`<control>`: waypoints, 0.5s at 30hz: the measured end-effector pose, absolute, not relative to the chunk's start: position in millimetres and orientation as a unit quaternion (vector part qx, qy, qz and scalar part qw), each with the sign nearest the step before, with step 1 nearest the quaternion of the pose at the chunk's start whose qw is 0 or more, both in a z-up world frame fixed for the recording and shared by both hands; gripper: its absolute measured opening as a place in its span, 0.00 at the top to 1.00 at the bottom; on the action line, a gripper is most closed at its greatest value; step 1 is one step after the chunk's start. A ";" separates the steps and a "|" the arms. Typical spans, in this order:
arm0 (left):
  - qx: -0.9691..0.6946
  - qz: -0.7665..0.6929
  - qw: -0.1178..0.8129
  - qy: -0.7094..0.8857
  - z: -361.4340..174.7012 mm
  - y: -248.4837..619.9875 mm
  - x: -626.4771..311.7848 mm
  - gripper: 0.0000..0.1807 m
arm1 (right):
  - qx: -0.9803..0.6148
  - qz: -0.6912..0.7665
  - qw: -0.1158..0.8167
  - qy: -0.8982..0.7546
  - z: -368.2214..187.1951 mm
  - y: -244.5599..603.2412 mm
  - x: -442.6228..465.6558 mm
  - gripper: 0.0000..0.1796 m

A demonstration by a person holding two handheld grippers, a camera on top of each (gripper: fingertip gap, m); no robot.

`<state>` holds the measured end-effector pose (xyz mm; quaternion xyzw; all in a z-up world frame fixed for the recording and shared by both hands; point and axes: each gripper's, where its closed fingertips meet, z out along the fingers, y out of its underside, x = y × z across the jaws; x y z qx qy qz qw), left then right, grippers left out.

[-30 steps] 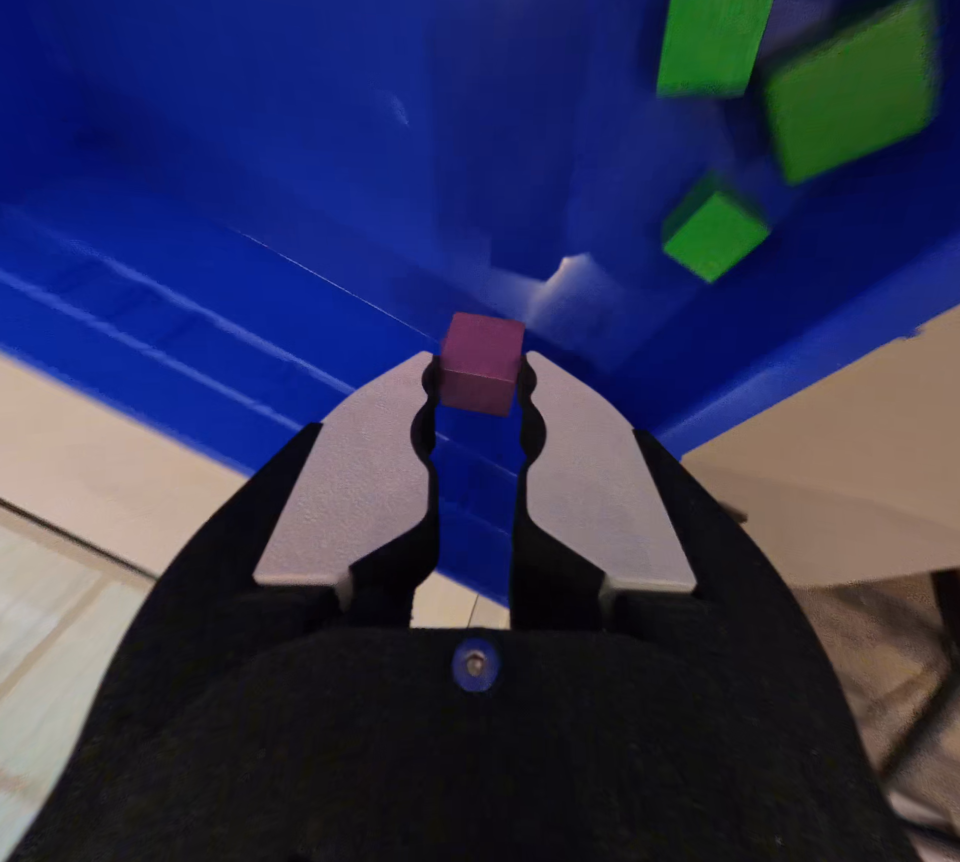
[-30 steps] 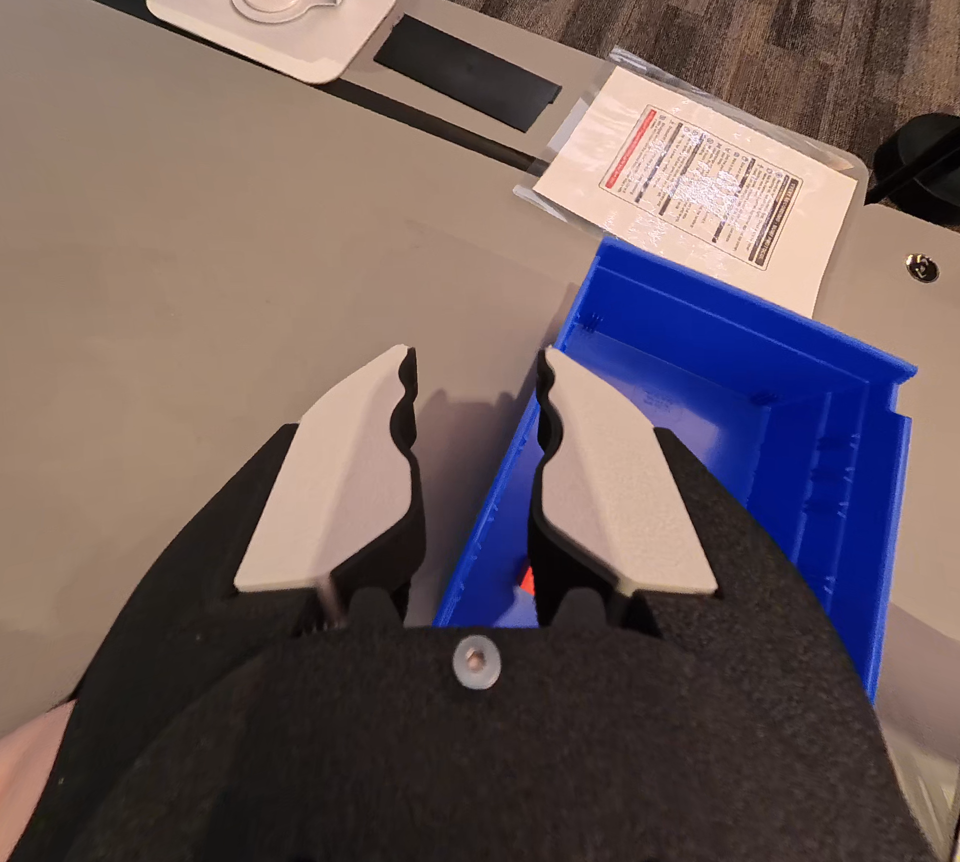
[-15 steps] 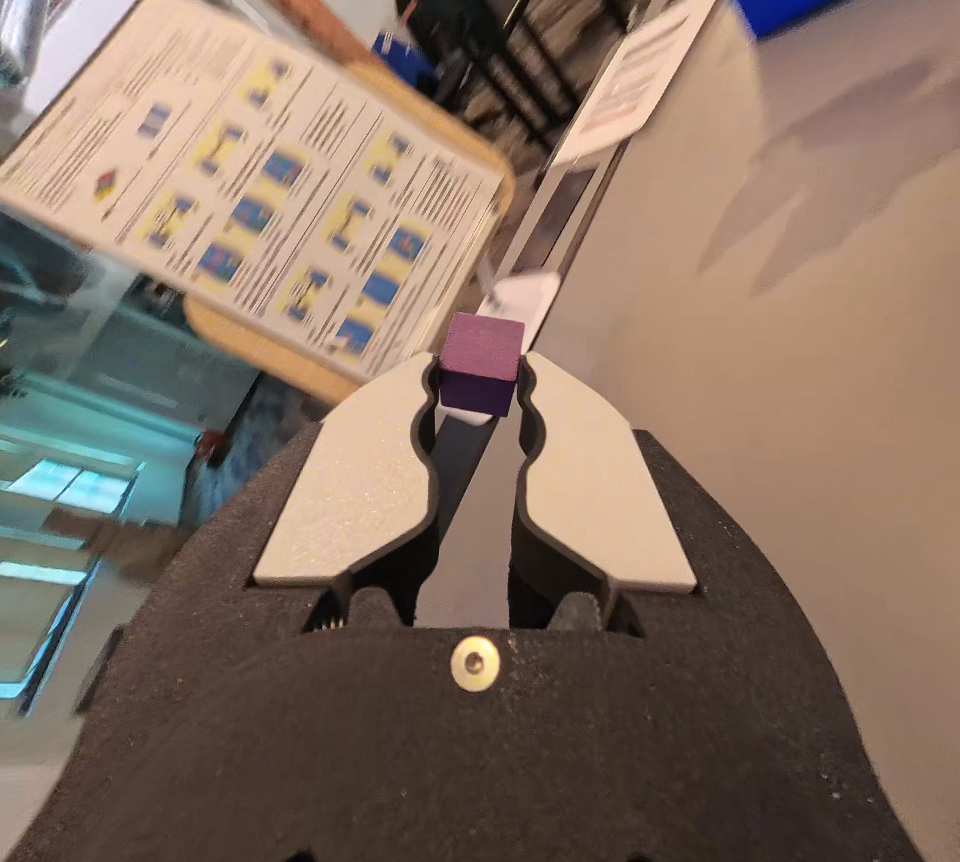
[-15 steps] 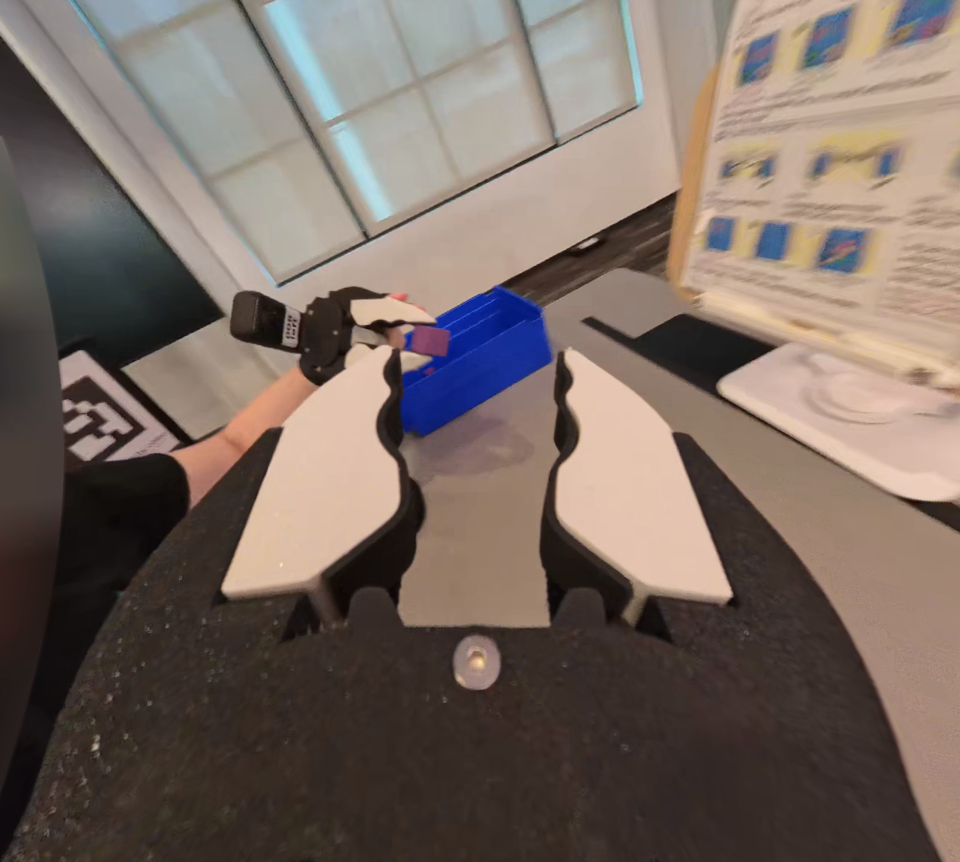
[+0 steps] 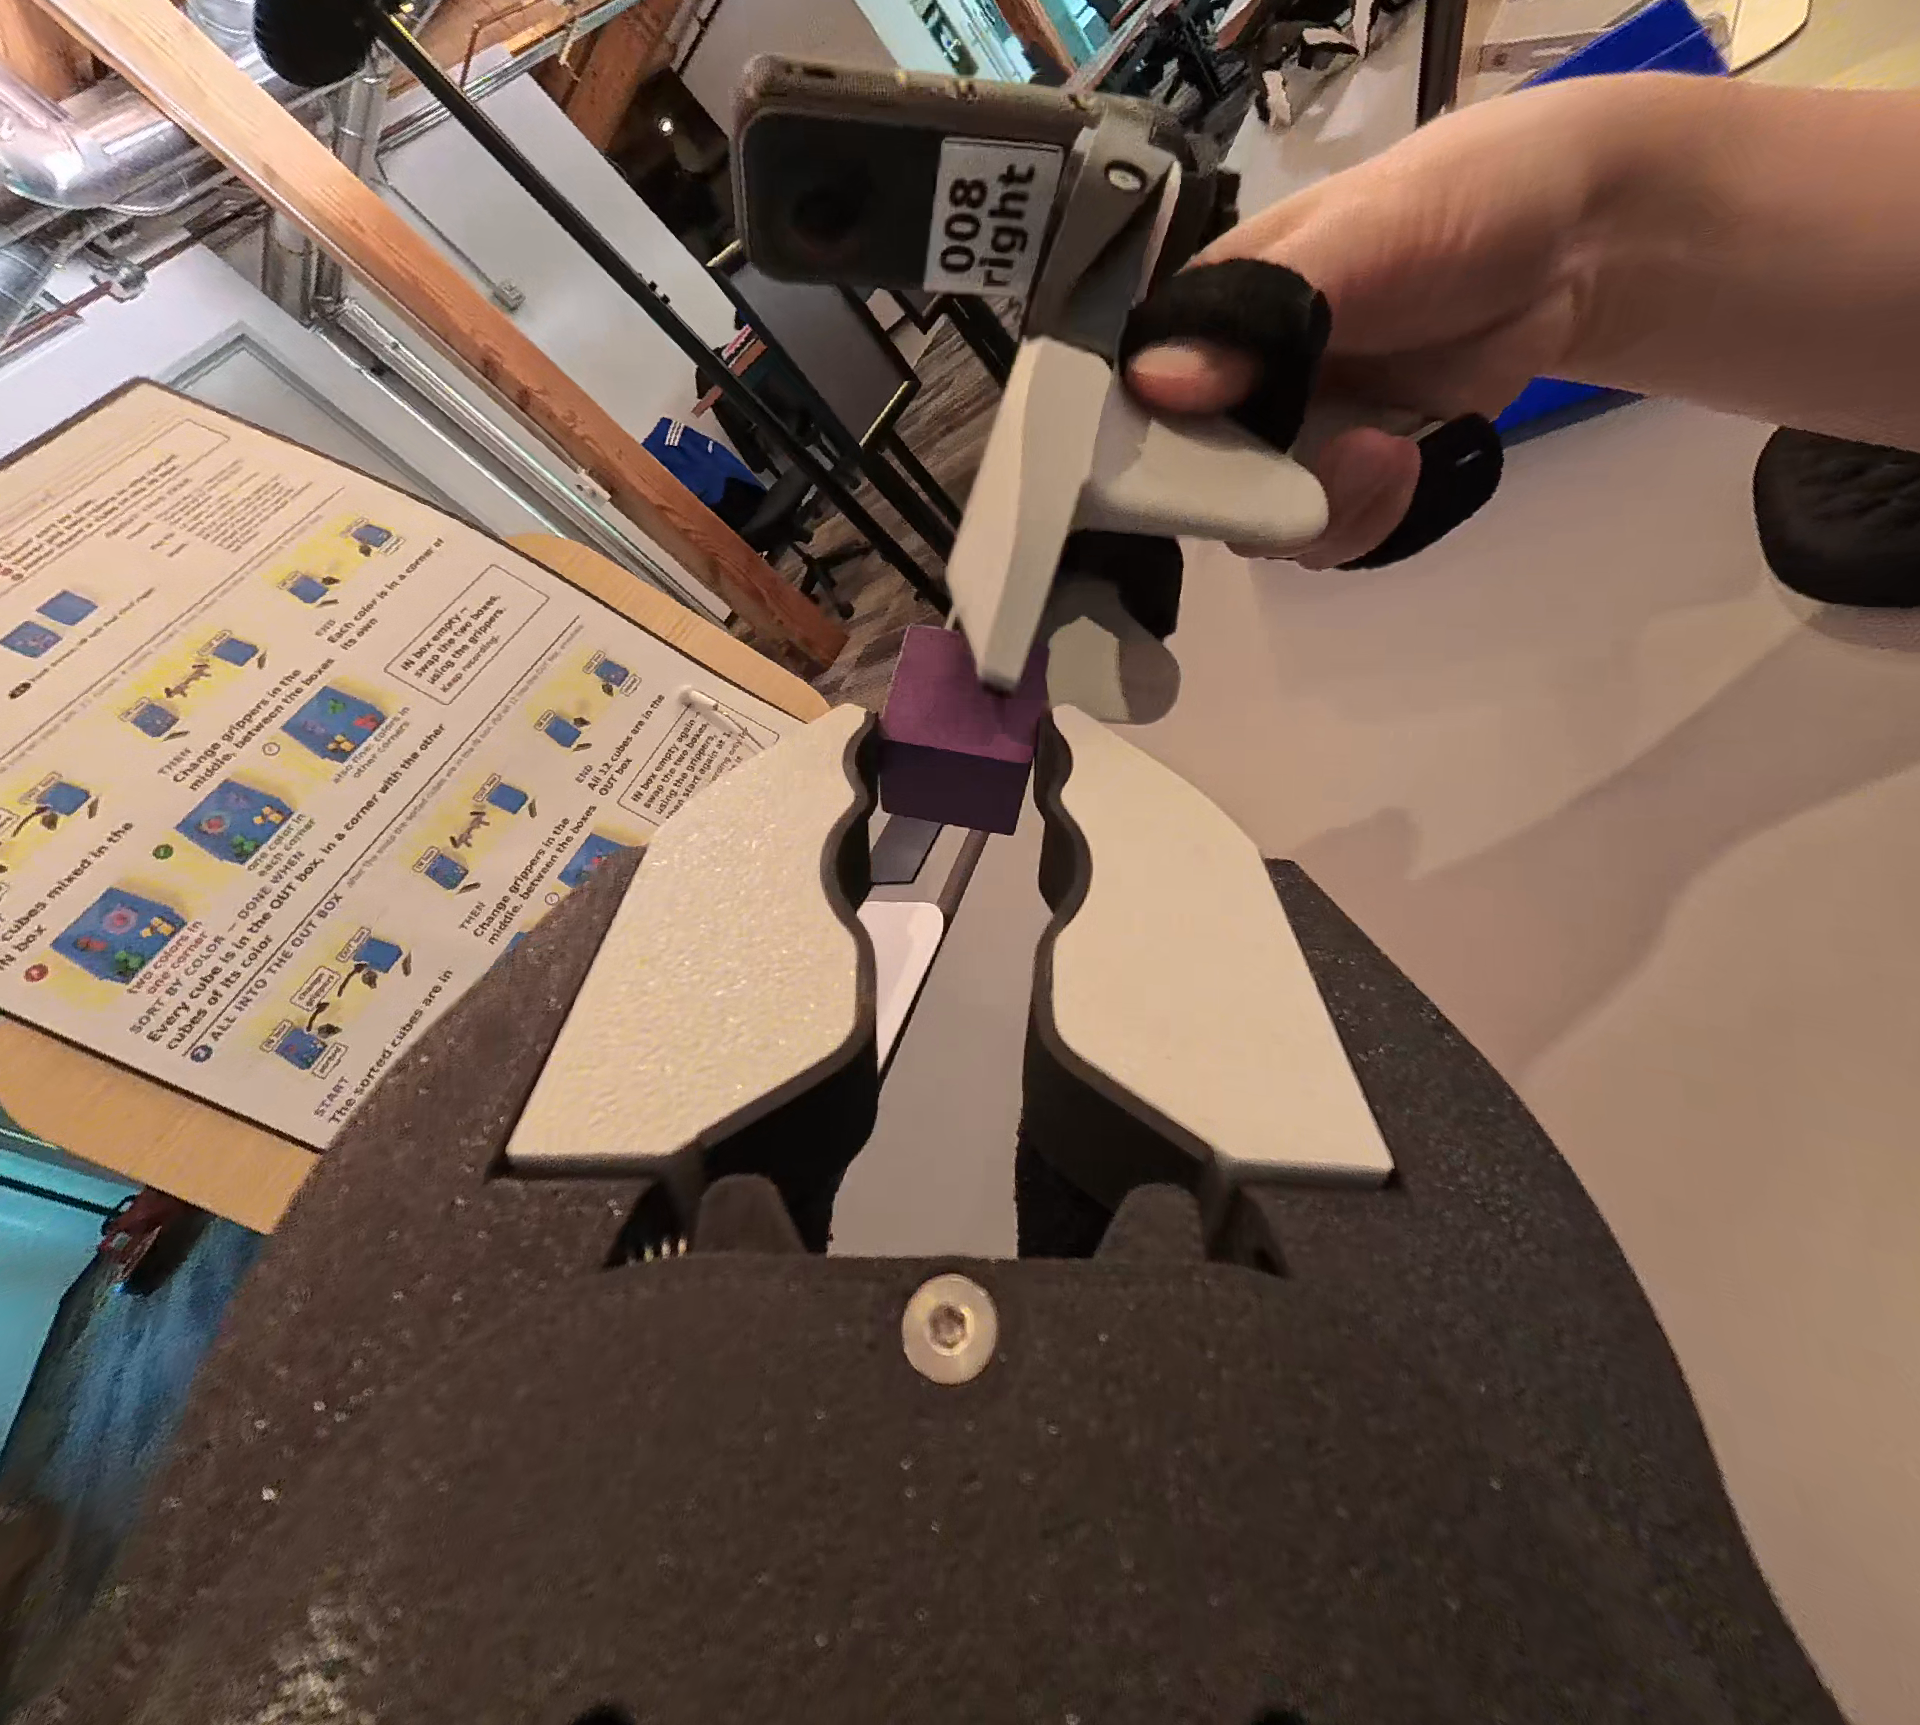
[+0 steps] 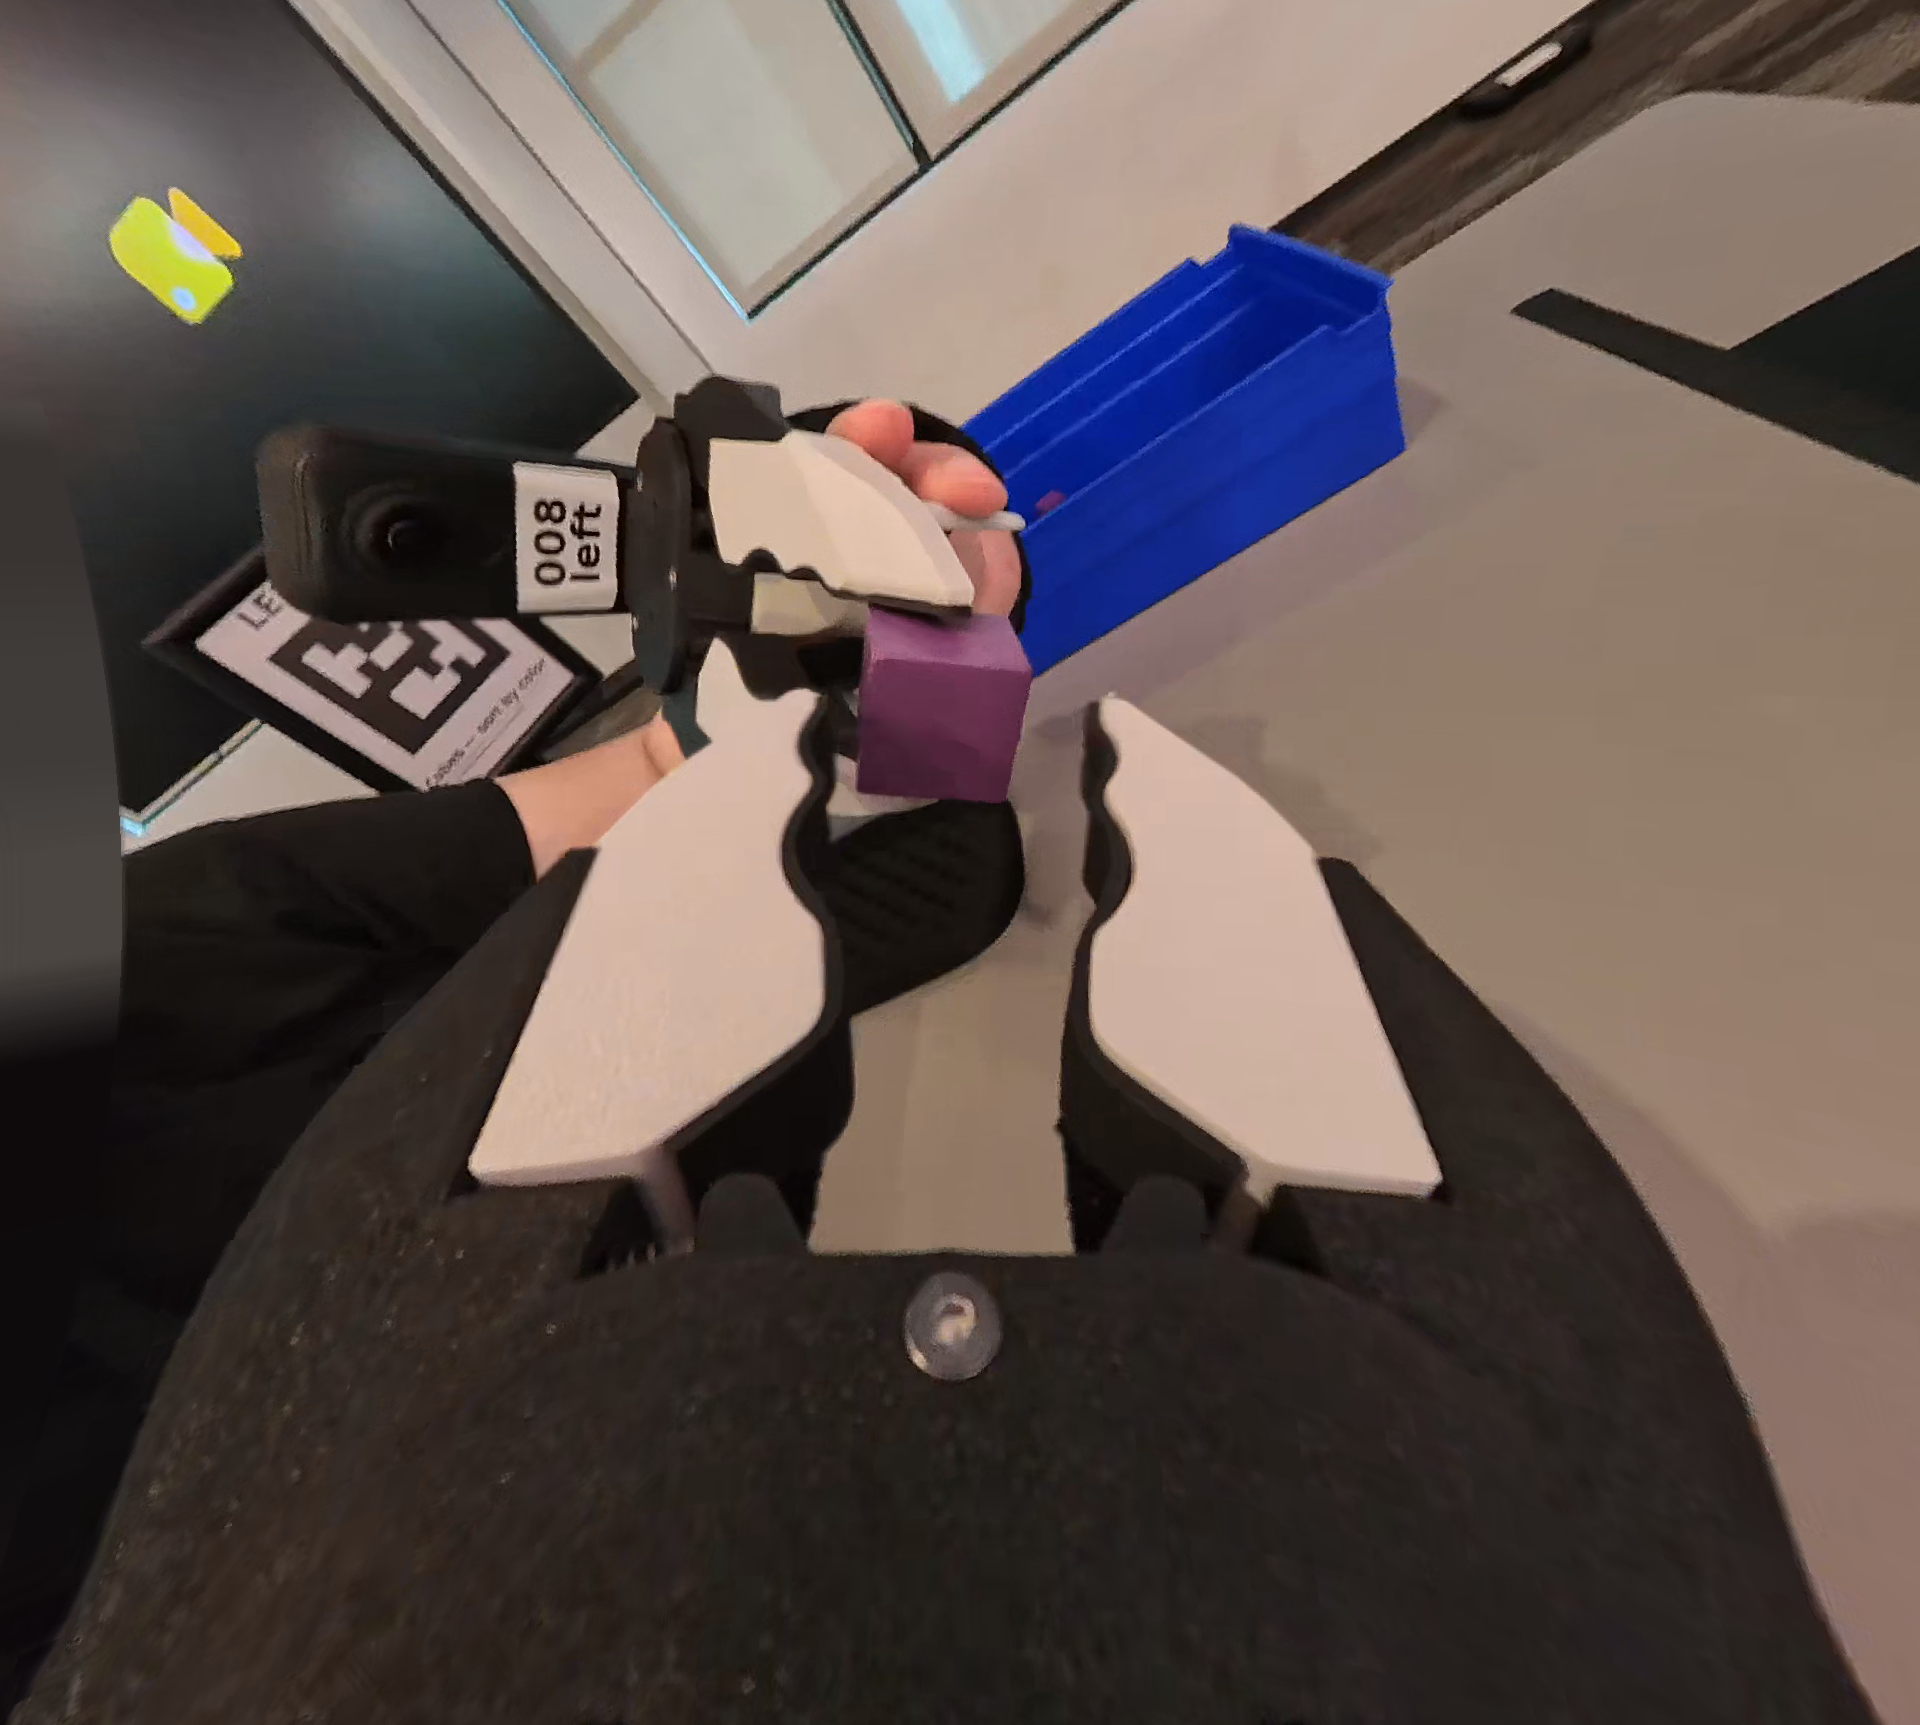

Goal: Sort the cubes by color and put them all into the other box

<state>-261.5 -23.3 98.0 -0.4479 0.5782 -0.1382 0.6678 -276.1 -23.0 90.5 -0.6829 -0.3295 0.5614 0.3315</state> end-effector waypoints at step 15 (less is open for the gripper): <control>-0.454 -0.117 0.687 0.555 97.4 -27.4 -282.2 0.93 | -0.677 0.525 0.355 -0.374 114.4 -28.8 -225.3 0.84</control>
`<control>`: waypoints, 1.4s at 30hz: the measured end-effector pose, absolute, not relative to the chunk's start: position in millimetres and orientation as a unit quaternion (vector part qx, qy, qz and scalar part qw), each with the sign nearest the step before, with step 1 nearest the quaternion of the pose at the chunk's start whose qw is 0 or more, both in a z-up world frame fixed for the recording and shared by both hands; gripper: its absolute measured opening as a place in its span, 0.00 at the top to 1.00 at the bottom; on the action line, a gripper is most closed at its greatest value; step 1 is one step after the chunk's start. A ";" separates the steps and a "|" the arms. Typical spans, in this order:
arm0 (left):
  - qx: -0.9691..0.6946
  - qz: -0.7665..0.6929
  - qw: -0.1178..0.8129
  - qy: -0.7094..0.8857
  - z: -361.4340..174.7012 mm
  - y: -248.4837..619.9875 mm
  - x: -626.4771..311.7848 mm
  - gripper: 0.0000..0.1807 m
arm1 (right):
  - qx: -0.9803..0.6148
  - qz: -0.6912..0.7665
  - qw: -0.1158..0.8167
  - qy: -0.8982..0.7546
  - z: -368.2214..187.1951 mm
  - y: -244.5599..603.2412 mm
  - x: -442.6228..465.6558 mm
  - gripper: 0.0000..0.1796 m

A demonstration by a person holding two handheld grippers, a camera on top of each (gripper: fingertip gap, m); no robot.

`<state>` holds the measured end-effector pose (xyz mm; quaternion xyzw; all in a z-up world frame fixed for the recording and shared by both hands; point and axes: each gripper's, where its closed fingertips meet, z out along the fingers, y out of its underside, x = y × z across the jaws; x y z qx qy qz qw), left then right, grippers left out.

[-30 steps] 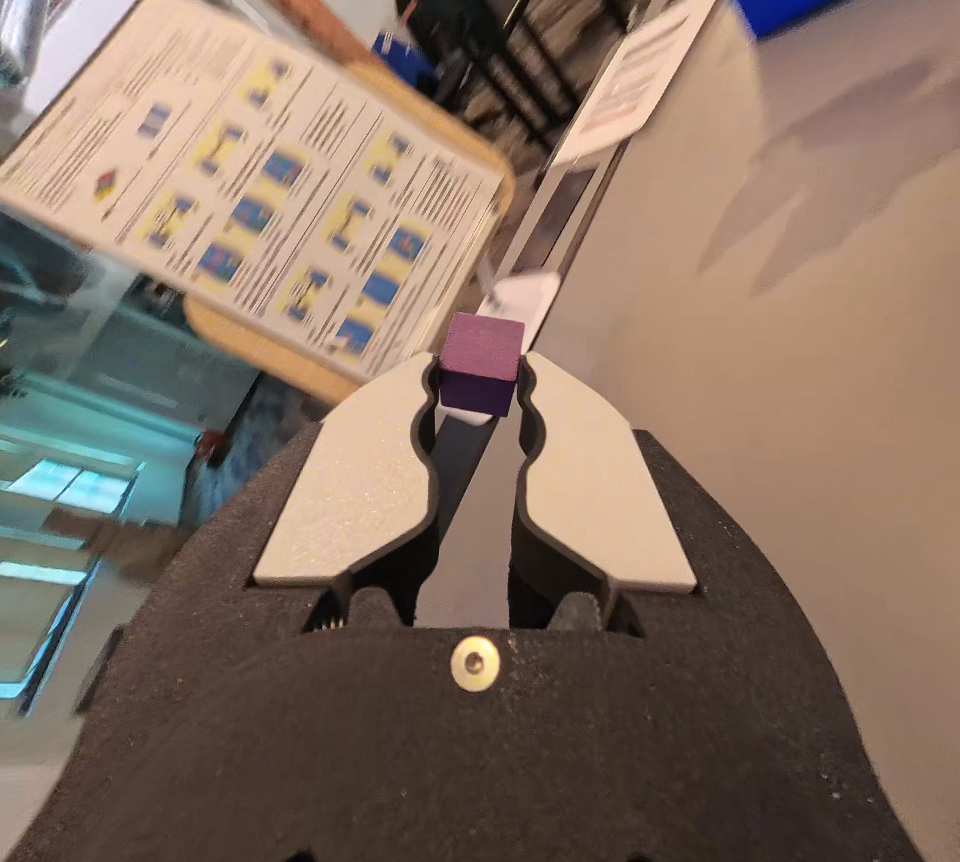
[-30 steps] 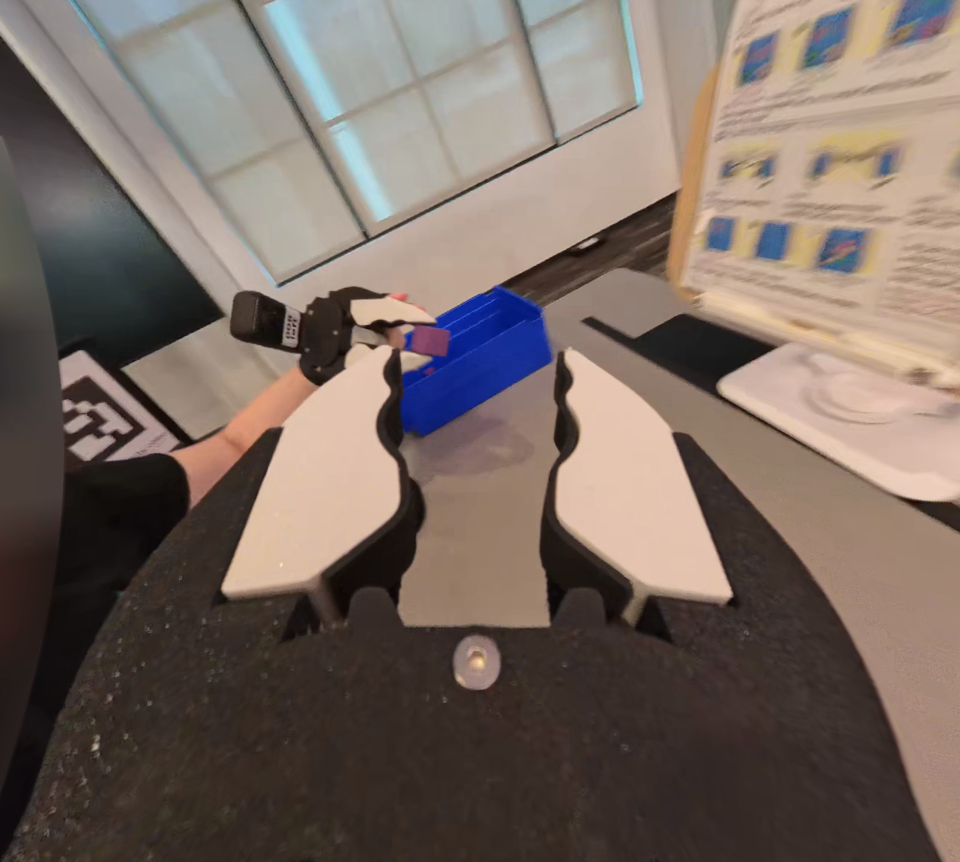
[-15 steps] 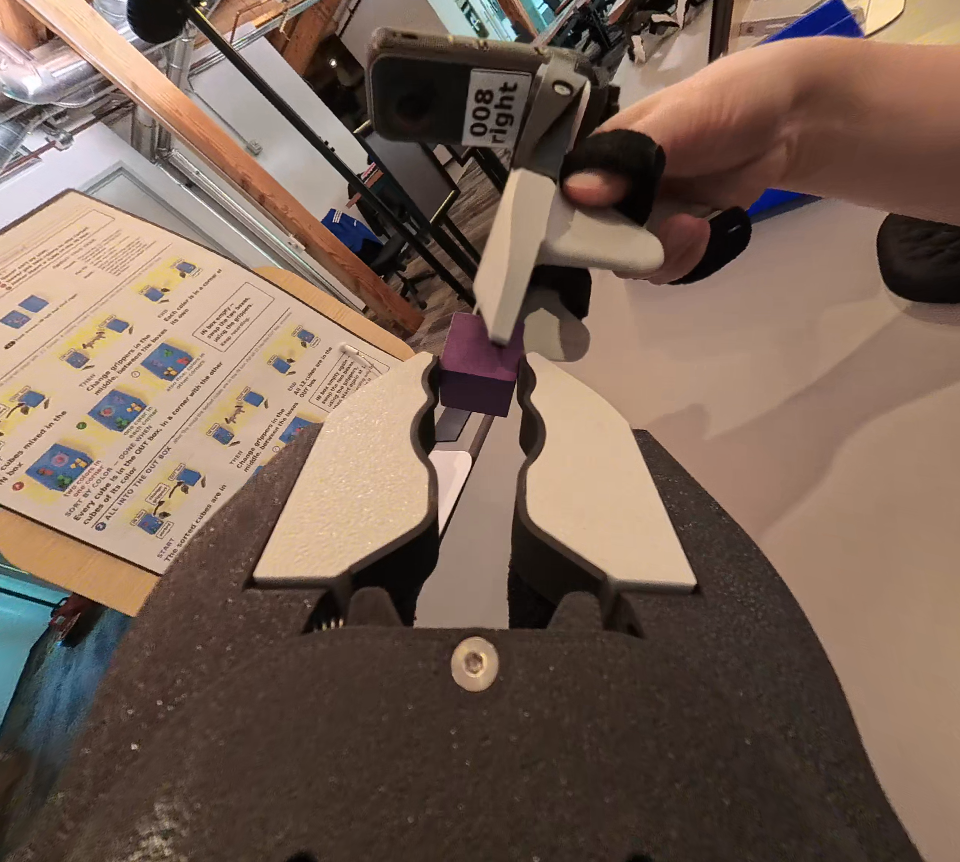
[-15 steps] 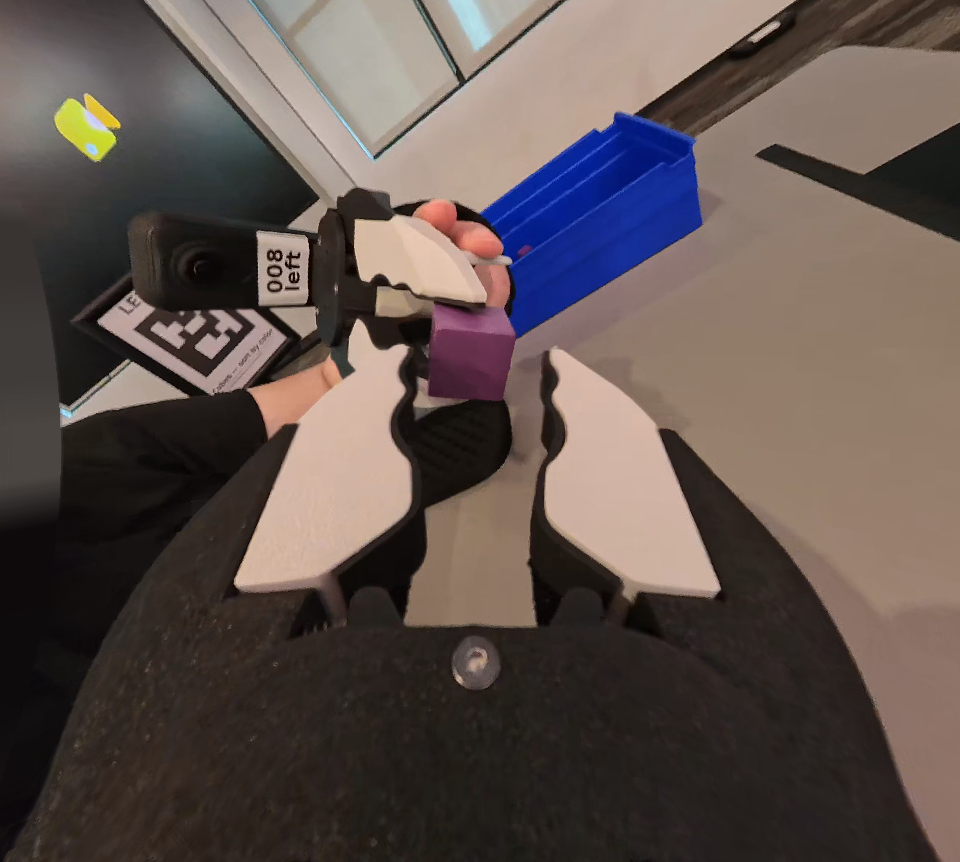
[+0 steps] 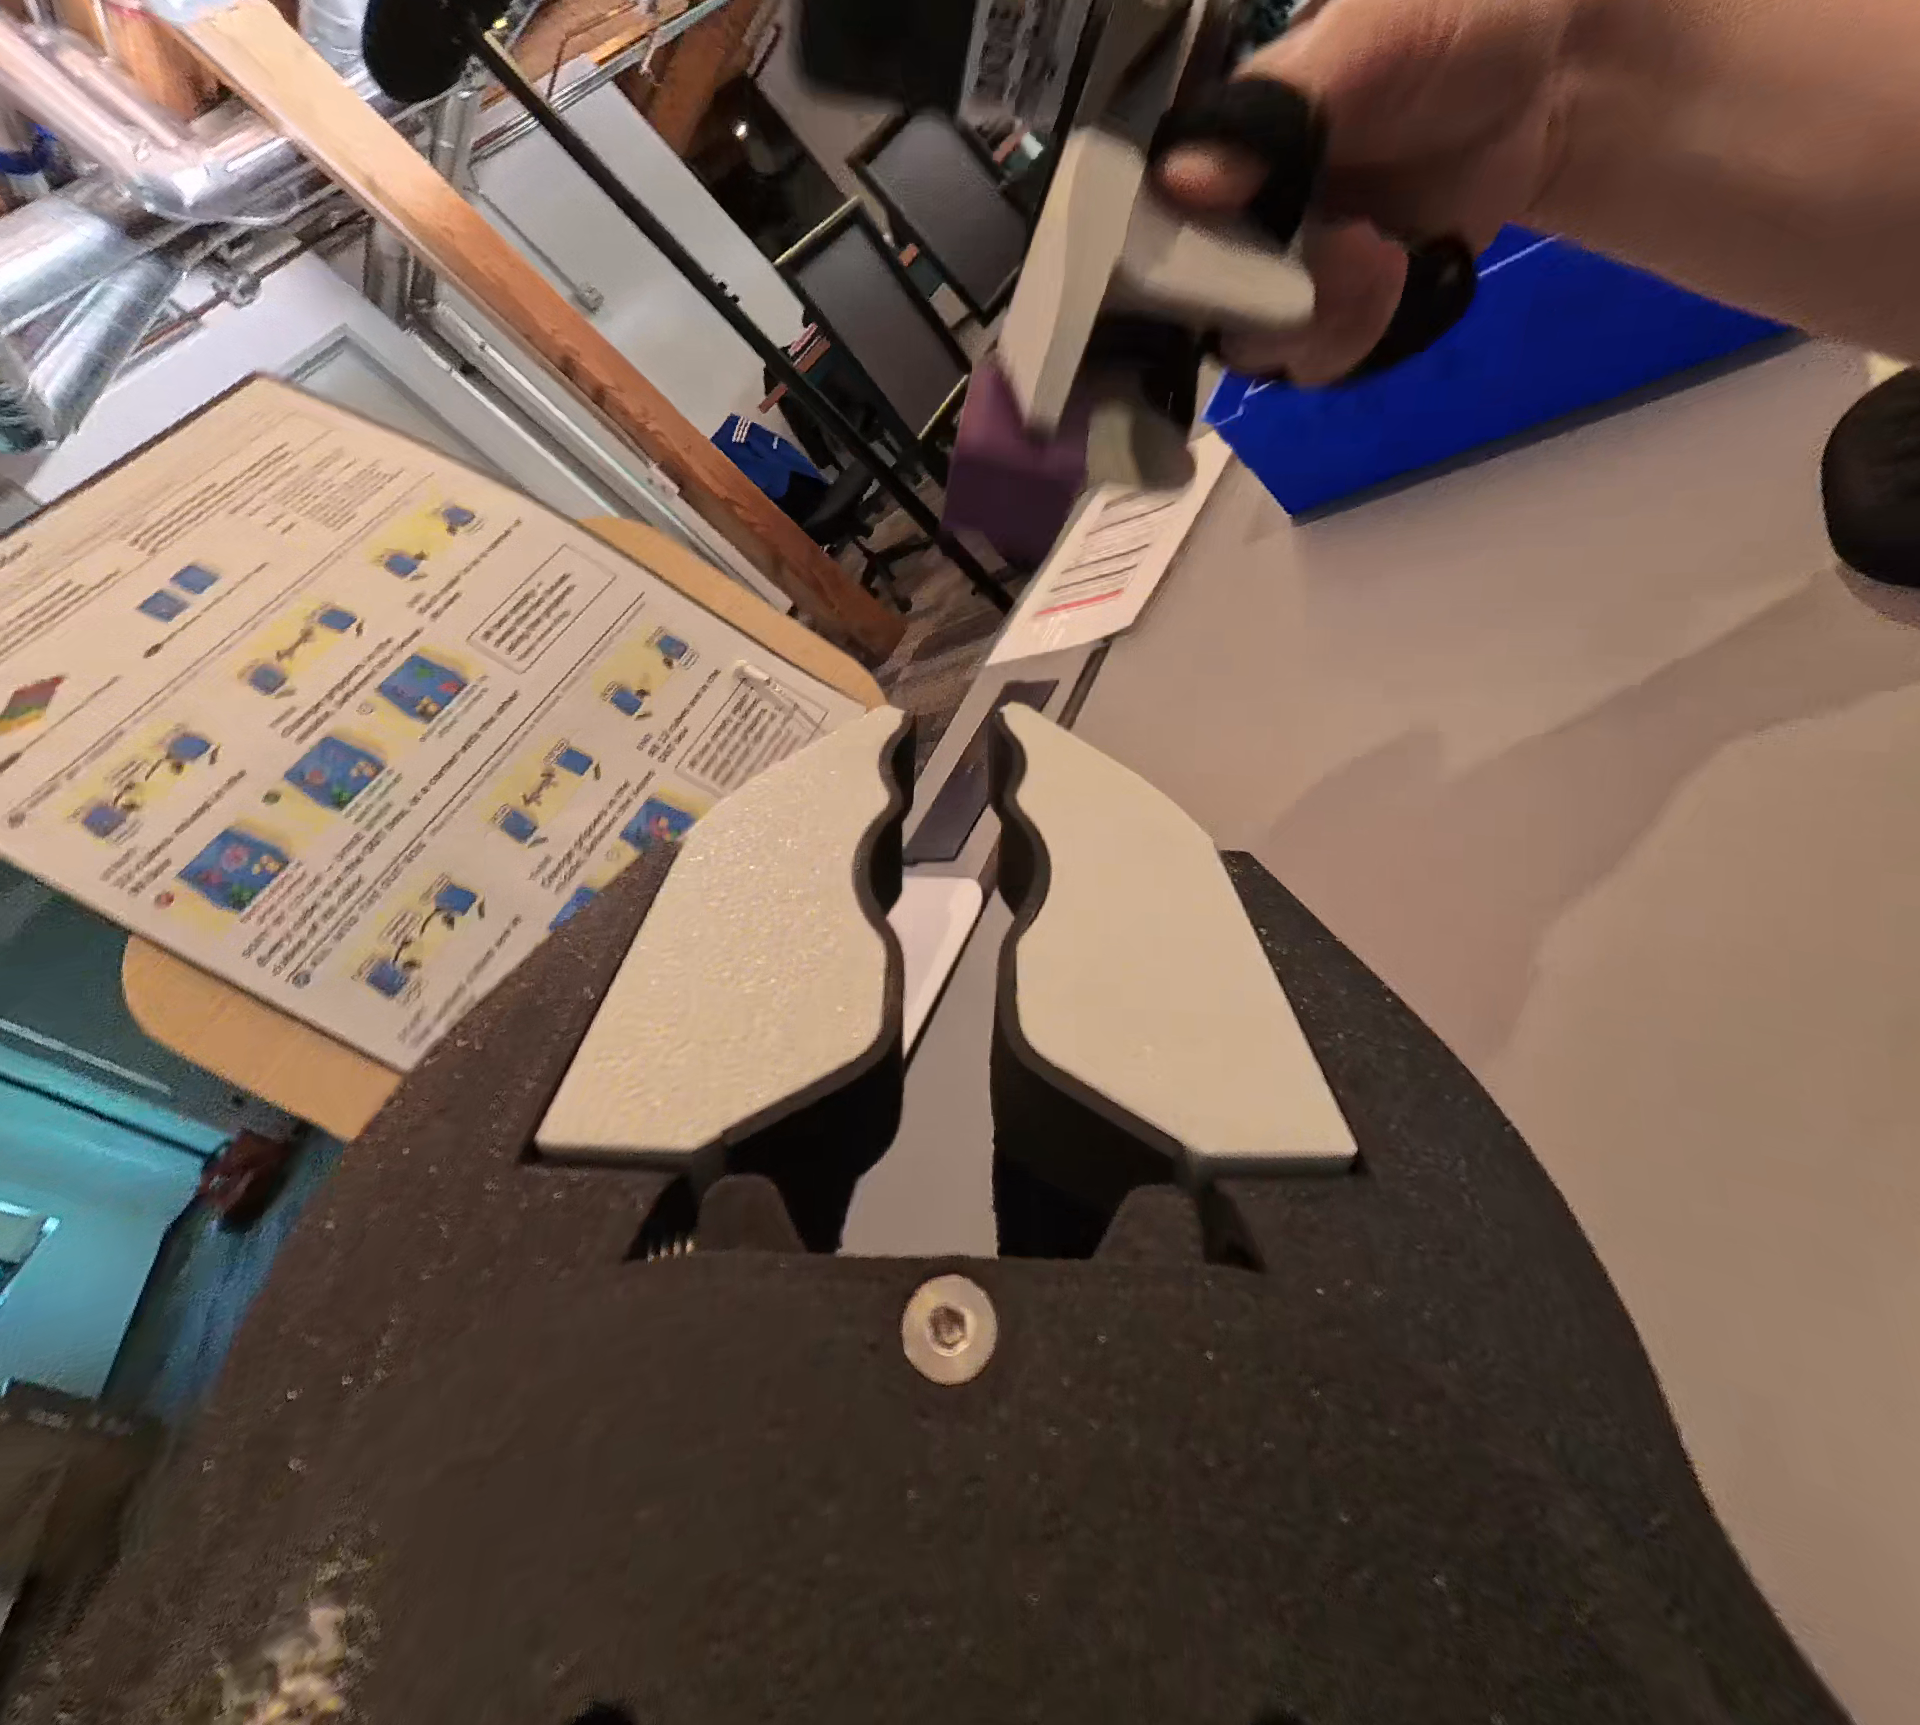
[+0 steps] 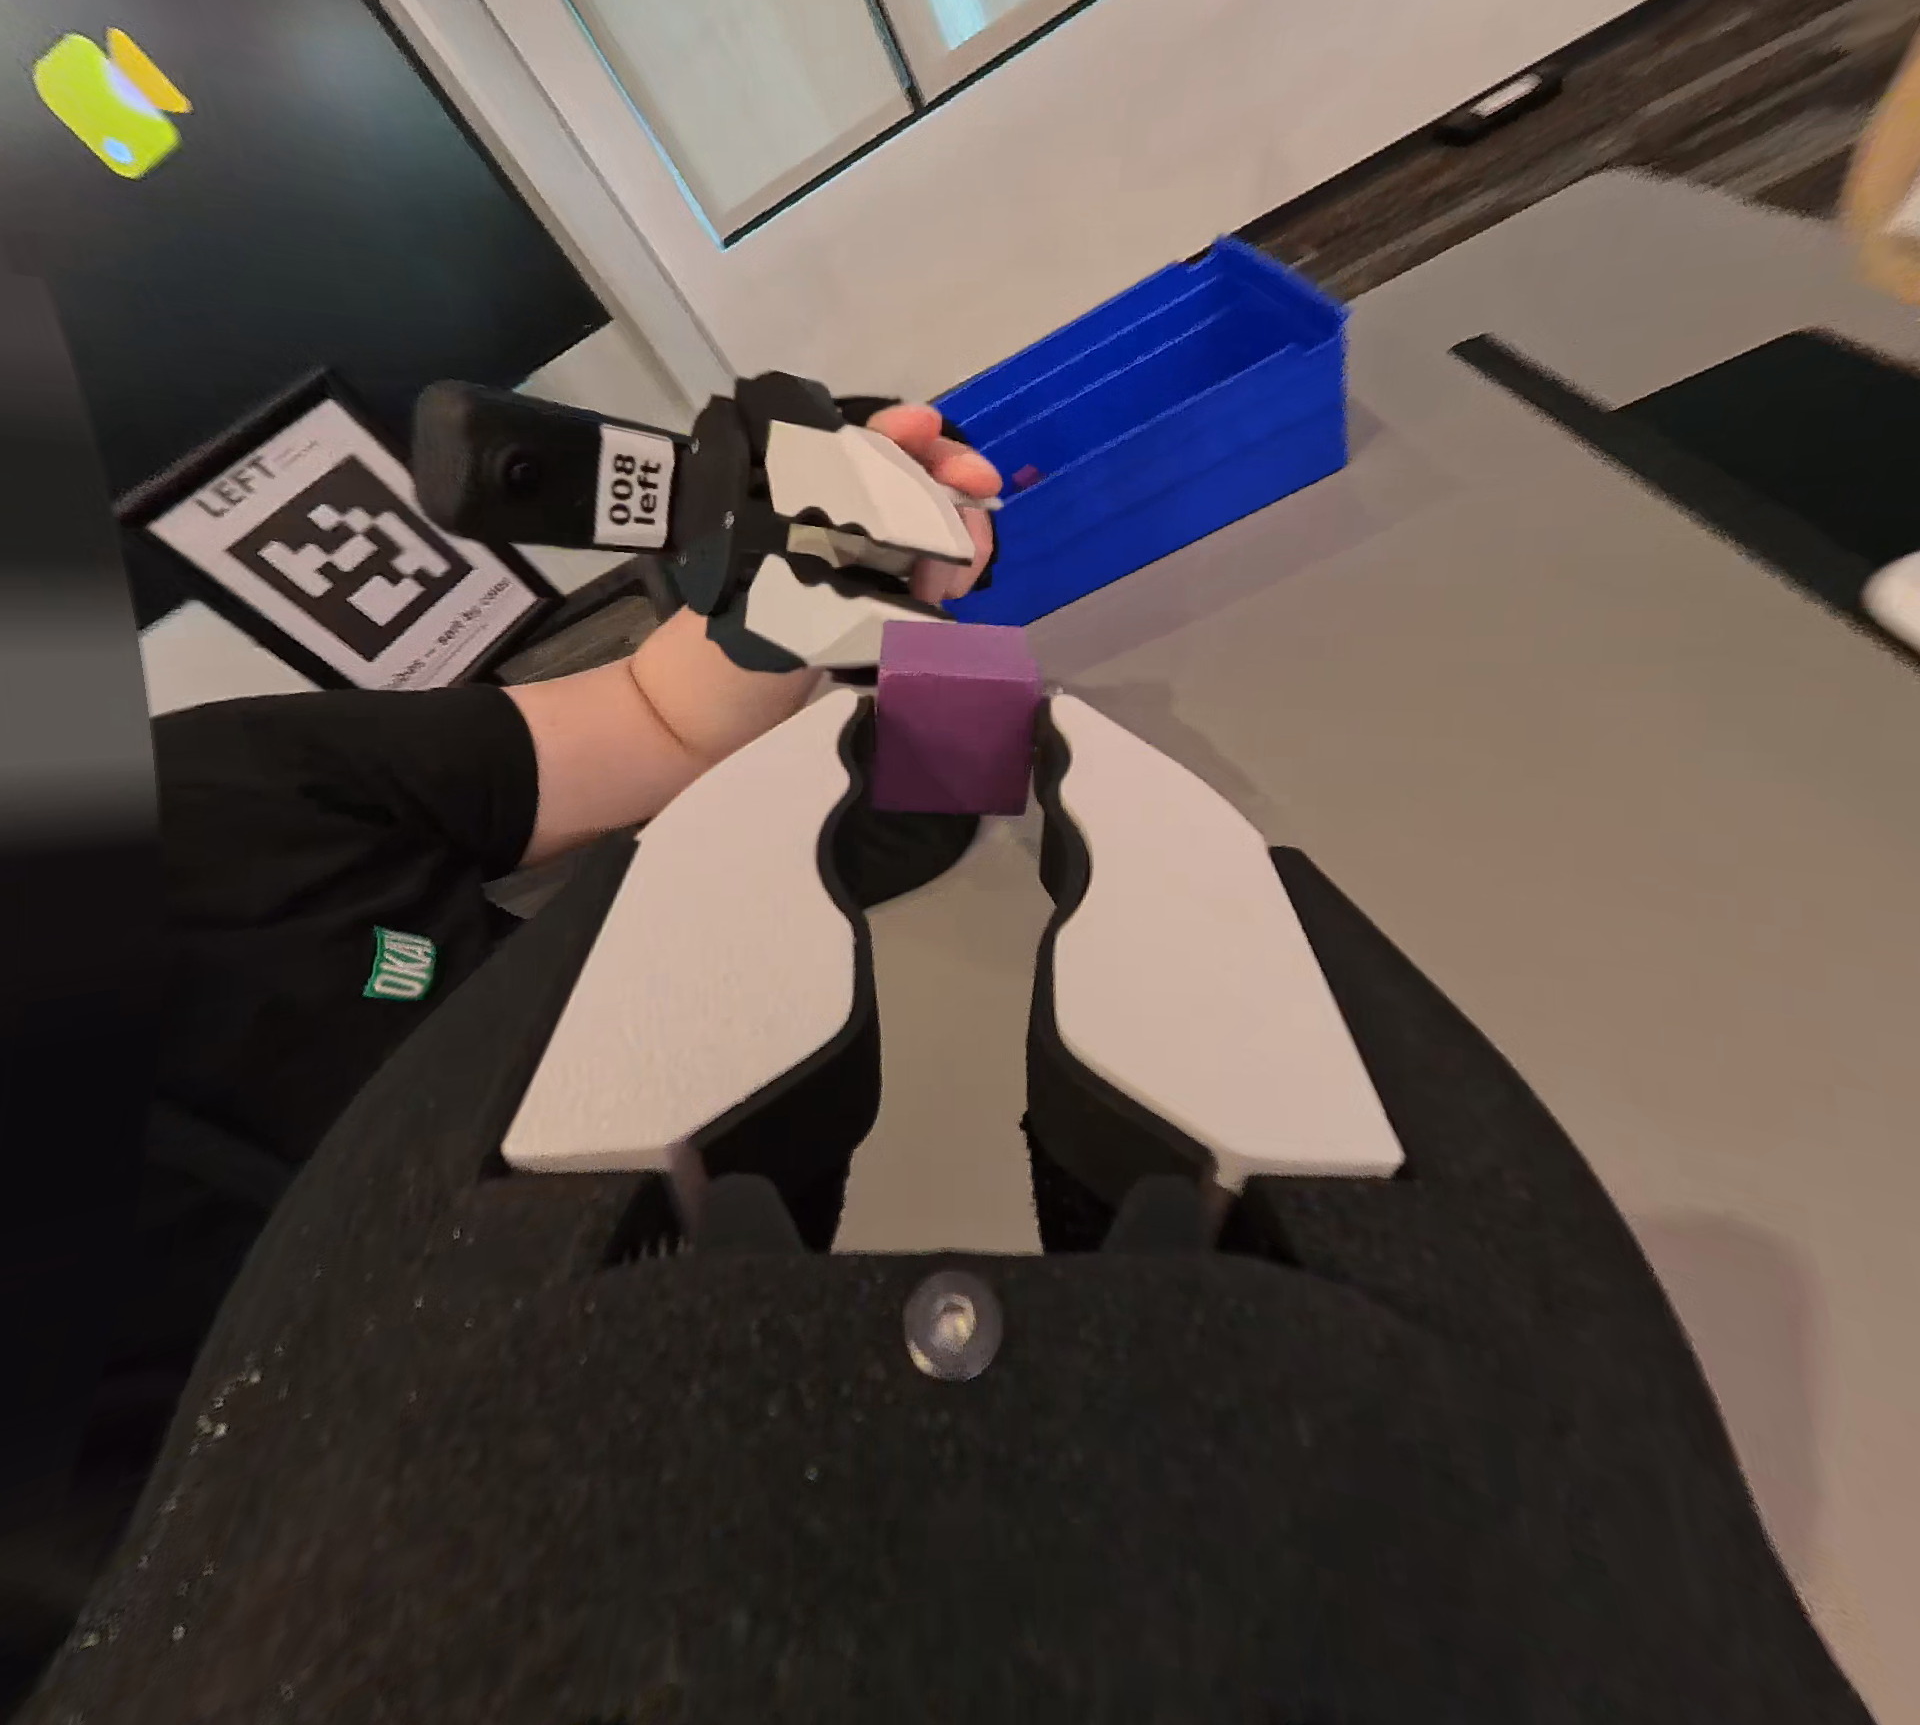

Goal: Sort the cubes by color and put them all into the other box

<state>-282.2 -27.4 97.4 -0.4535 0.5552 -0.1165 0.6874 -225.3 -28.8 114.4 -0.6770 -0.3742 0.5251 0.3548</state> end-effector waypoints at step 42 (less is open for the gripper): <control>-0.814 0.131 0.336 0.455 -17.5 31.2 -668.2 1.00 | -0.881 0.156 0.443 0.060 3.1 -52.5 205.7 0.70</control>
